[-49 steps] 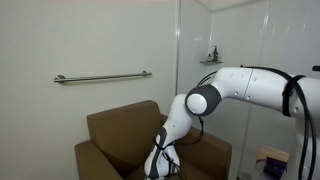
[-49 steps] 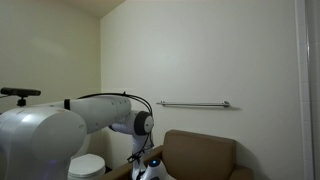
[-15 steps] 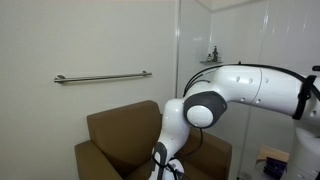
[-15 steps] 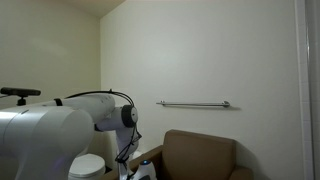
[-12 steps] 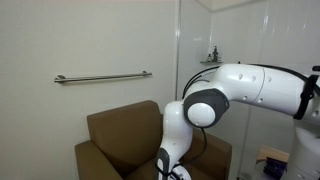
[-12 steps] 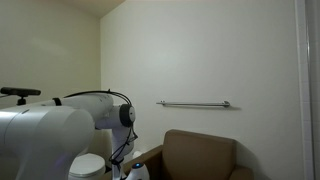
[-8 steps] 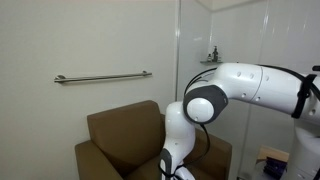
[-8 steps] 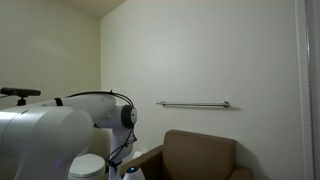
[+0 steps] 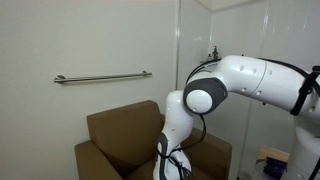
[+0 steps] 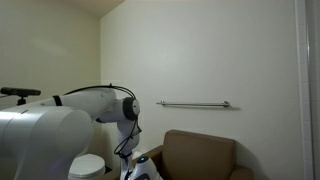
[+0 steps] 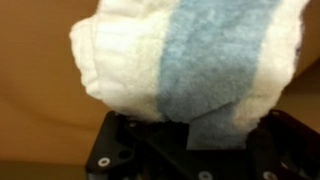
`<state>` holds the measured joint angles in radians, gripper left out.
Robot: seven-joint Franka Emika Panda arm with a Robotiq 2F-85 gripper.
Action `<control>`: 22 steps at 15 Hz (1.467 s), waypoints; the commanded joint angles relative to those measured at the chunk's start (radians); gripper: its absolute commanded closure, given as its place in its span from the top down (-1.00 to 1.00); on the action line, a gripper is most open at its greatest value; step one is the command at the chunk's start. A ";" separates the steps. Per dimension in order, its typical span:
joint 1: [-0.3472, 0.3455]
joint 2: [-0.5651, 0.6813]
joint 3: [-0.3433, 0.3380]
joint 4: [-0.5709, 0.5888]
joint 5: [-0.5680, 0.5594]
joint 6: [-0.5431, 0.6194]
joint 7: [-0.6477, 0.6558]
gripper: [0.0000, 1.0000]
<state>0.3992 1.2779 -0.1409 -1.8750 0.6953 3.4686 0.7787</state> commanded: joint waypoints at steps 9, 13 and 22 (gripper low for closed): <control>0.338 -0.082 -0.277 0.017 0.130 -0.011 0.039 -0.88; 0.360 -0.028 -0.308 0.078 0.129 -0.011 0.073 -0.88; 0.263 0.026 -0.219 0.200 0.138 -0.016 0.006 -0.89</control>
<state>0.6626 1.3038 -0.3598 -1.6747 0.8336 3.4526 0.7848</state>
